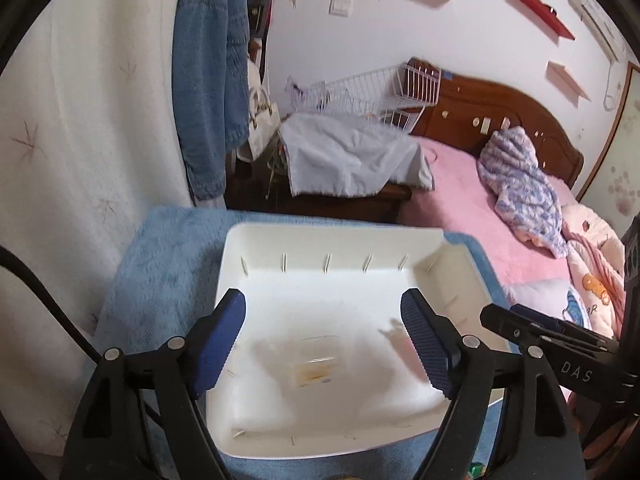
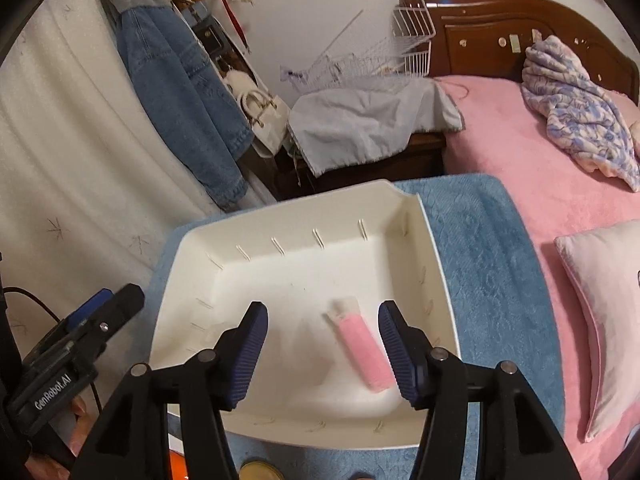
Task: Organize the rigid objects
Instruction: 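Open both tools to drop the clear box and pink curler into the tray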
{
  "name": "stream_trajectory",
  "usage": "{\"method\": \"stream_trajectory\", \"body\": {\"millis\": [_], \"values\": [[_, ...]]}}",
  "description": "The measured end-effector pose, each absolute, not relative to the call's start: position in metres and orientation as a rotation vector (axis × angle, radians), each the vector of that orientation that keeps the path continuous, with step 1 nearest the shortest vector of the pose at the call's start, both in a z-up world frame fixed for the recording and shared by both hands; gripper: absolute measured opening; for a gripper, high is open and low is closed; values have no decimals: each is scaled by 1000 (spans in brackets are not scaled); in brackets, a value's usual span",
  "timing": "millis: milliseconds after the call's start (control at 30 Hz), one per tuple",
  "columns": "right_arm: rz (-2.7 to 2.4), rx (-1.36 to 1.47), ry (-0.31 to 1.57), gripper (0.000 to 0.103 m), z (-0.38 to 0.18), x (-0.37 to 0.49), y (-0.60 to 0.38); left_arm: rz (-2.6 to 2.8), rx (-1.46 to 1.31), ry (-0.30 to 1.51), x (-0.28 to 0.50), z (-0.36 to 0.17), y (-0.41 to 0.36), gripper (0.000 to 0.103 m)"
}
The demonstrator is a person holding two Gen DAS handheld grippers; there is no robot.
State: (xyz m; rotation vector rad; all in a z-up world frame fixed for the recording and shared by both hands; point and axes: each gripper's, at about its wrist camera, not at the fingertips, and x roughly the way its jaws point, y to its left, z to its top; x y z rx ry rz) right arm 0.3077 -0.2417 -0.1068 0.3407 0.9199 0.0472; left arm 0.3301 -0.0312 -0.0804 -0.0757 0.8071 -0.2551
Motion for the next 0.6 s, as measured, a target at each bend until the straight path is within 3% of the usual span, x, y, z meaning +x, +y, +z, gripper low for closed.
{"method": "stream_trajectory", "body": {"millis": [600], "values": [[88,380,718,73,-25,195,-252,-151,-135,615,220,9,-8,85]]}}
